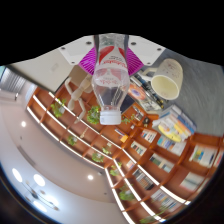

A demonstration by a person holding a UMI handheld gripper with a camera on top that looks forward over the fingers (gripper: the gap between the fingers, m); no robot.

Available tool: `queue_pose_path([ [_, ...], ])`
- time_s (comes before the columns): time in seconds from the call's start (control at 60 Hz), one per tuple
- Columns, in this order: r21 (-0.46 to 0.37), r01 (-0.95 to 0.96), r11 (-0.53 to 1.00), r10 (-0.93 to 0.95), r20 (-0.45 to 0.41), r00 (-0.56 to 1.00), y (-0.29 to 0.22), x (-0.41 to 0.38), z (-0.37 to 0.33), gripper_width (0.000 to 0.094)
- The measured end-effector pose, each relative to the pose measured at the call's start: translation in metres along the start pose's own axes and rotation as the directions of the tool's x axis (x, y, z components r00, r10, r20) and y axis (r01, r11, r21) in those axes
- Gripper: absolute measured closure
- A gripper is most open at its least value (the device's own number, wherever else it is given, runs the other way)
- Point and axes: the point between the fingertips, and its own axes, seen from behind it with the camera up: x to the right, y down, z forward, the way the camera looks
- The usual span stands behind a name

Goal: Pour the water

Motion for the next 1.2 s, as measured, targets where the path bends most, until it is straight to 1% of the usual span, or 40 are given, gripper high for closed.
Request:
queue_pose_path([
  [0.067, 0.001, -0.226, 0.974, 0.226, 0.05, 0.973, 0.002, -0.015, 0.003, 0.0568],
  [0.133, 0.008, -0.379, 0.925, 0.377, 0.094, 0.921, 0.016, 0.001, 0.004, 0.0568],
  [0.15, 0.007, -0.41, 0.912, 0.407, 0.098, 0.908, 0.014, -0.007, 0.007, 0.0569],
  [0.167, 0.008, -0.434, 0.901, 0.431, 0.11, 0.896, 0.02, 0.004, 0.005, 0.0569],
  [0.183, 0.007, -0.461, 0.887, 0.458, 0.106, 0.883, 0.014, -0.014, 0.01, 0.0569],
  [0.217, 0.009, -0.501, 0.865, 0.497, 0.118, 0.86, 0.022, -0.003, 0.009, 0.0568],
  [0.283, 0.004, -0.568, 0.823, 0.562, 0.139, 0.815, 0.031, -0.003, 0.015, 0.0569],
  [0.3, 0.0, -0.583, 0.812, 0.578, 0.14, 0.804, 0.029, -0.014, 0.02, 0.0569],
  [0.35, -0.008, -0.603, 0.798, 0.597, 0.151, 0.788, 0.038, -0.01, 0.022, 0.057],
  [0.383, -0.01, -0.605, 0.796, 0.6, 0.152, 0.786, 0.044, -0.01, 0.024, 0.055],
  [0.467, -0.03, -0.578, 0.815, 0.576, 0.149, 0.804, 0.061, -0.023, 0.027, 0.0545],
  [0.483, 0.003, -0.583, 0.813, 0.575, 0.153, 0.804, 0.056, -0.02, 0.027, 0.0548],
  [0.5, 0.014, -0.583, 0.812, 0.575, 0.154, 0.804, 0.057, -0.021, 0.031, 0.0549],
  [0.517, 0.006, -0.58, 0.815, 0.573, 0.15, 0.806, 0.061, -0.022, 0.03, 0.0545],
  [0.533, 0.019, -0.584, 0.812, 0.575, 0.15, 0.804, 0.059, -0.02, 0.03, 0.0549],
  [0.617, 0.035, -0.599, 0.8, 0.589, 0.147, 0.795, 0.058, -0.017, 0.024, 0.055],
  [0.717, 0.035, -0.608, 0.793, 0.598, 0.137, 0.789, 0.06, -0.017, 0.028, 0.0551],
  [0.767, 0.036, -0.61, 0.791, 0.602, 0.126, 0.788, 0.06, -0.015, 0.028, 0.0496],
  [0.783, 0.033, -0.61, 0.792, 0.603, 0.123, 0.788, 0.061, -0.015, 0.029, 0.046],
  [0.817, 0.032, -0.61, 0.791, 0.603, 0.118, 0.789, 0.06, -0.015, 0.03, 0.0441],
  [0.833, 0.03, -0.609, 0.792, 0.603, 0.117, 0.789, 0.061, -0.015, 0.03, 0.0416],
  [0.883, -0.001, -0.604, 0.797, 0.6, 0.111, 0.792, 0.066, -0.018, 0.029, 0.0374],
  [0.917, -0.035, -0.603, 0.797, 0.603, 0.097, 0.792, 0.071, -0.02, 0.027, 0.0285],
  [0.933, -0.05, -0.604, 0.796, 0.605, 0.088, 0.791, 0.074, -0.021, 0.025, 0.0201],
  [0.983, -0.064, -0.612, 0.788, 0.616, 0.077, 0.784, 0.077, -0.021, 0.017, 0.0108],
  [1.0, -0.062, -0.616, 0.785, 0.619, 0.076, 0.782, 0.078, -0.02, 0.014, 0.0094],
  [1.067, -0.057, -0.634, 0.771, 0.636, 0.061, 0.769, 0.079, -0.018, -0.006, 0.0101],
  [1.2, -0.067, -0.652, 0.756, 0.652, -0.016, 0.758, 0.089, -0.011, -0.056, 0.0105],
])
